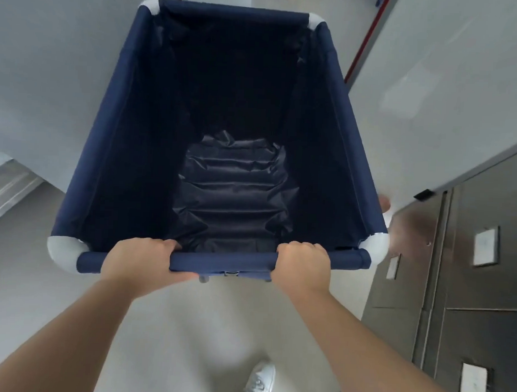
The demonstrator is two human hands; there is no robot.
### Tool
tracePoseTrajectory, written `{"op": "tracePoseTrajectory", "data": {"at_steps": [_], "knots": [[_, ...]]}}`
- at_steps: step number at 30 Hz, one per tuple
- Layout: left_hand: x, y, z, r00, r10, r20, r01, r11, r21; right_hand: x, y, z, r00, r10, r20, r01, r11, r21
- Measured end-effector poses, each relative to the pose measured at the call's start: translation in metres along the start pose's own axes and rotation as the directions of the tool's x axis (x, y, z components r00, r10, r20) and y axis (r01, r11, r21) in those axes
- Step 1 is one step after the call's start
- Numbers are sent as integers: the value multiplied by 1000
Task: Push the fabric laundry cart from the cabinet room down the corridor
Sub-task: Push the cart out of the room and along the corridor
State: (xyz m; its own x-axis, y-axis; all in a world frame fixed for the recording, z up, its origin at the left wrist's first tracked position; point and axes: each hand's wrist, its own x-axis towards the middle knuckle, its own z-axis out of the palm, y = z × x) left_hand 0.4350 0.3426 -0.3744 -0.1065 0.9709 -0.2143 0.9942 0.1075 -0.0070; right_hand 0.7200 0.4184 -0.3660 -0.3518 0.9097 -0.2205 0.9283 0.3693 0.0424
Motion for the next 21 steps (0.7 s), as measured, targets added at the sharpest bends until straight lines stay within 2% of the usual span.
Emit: {"op": "tracePoseTrajectory", "data": {"at_steps": [12, 21], "knots": [[130, -62, -26, 997, 69, -25, -68, 996, 51, 129, -25, -29, 999, 52, 8, -51, 996, -72], [235, -125, -50, 986, 169, 16, -169, 984, 46, 226, -61, -54, 992, 126, 9, -126, 990, -62]]}}
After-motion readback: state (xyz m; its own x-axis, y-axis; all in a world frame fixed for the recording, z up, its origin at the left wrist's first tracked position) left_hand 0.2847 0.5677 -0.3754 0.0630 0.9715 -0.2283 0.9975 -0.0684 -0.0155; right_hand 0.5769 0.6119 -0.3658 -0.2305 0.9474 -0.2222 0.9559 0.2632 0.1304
